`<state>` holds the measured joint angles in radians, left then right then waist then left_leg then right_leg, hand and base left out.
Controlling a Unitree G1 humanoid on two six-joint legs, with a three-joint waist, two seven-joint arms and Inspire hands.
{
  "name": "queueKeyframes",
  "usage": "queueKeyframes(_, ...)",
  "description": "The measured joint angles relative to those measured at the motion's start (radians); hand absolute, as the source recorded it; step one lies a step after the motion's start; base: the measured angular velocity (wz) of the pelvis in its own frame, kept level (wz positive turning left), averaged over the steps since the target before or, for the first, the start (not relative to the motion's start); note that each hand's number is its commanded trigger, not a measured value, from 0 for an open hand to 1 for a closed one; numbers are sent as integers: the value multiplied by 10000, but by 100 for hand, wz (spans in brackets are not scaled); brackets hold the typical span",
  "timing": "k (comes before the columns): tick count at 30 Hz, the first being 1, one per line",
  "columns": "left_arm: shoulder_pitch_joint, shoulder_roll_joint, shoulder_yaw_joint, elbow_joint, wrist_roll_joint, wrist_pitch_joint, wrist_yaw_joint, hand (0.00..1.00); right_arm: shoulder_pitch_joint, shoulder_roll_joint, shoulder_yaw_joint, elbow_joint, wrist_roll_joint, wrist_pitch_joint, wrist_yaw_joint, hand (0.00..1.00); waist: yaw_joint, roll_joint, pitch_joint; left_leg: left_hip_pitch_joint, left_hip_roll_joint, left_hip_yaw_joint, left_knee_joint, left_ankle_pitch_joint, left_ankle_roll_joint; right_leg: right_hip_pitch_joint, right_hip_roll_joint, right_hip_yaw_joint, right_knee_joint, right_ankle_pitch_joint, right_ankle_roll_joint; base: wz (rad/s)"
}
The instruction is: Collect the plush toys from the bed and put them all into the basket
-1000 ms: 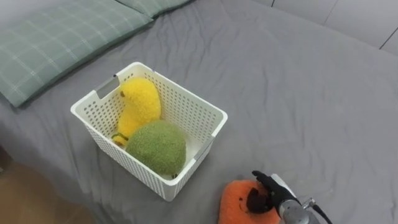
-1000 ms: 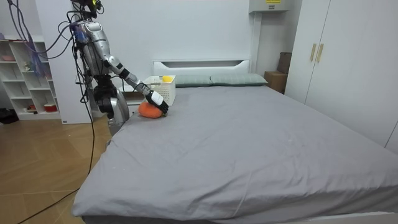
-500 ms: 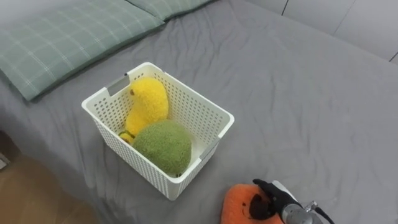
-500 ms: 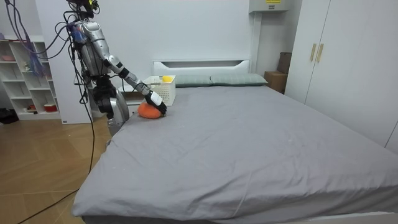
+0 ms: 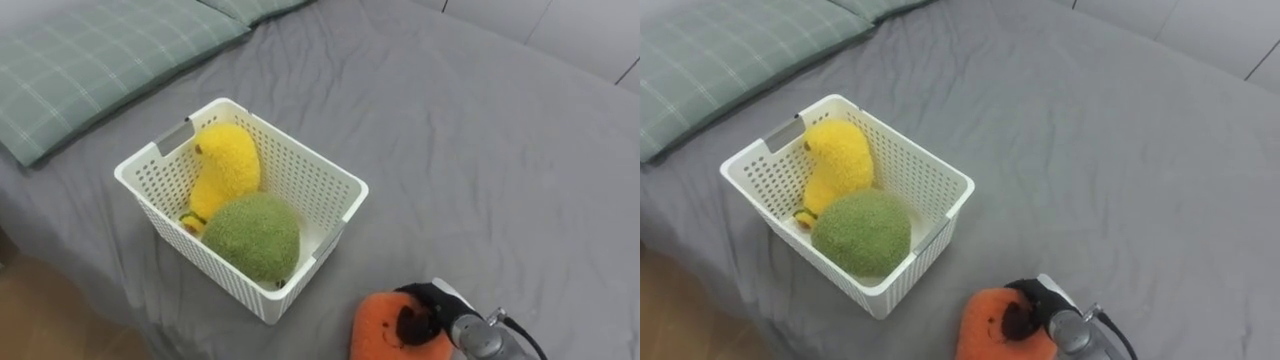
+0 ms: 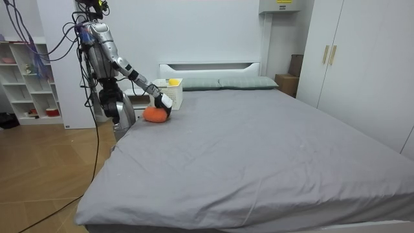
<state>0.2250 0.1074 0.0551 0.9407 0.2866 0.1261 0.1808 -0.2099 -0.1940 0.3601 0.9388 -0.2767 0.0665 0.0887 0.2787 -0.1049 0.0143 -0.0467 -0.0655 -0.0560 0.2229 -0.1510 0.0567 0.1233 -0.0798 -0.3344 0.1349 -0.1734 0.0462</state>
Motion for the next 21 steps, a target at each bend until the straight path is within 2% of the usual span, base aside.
queueKeyframes(6,100,20,35,10,32,0,-3,0,-83,50,-109,-107,-351,1,45,100,19,-125,56,-1,-10,-78,-1,-2,-3,34,-4,-108,12,2,-1,4)
queueKeyframes(7,110,20,37,4,113,3,-12,0,-72,65,-121,-112,-434,6,127,100,19,-198,33,21,-12,-78,-1,-2,-2,21,-11,-121,19,3,-1,3)
queueKeyframes(10,259,34,41,-2,153,35,-169,0,-68,73,-128,-187,-435,22,322,100,37,-241,5,43,-10,-60,-1,-1,0,11,-23,-127,46,11,5,-2)
queueKeyframes(21,221,96,310,1,226,49,-401,0,-68,73,-315,-276,-561,17,402,100,46,-185,37,19,0,-33,153,-56,24,-30,-44,-135,177,17,3,-1)
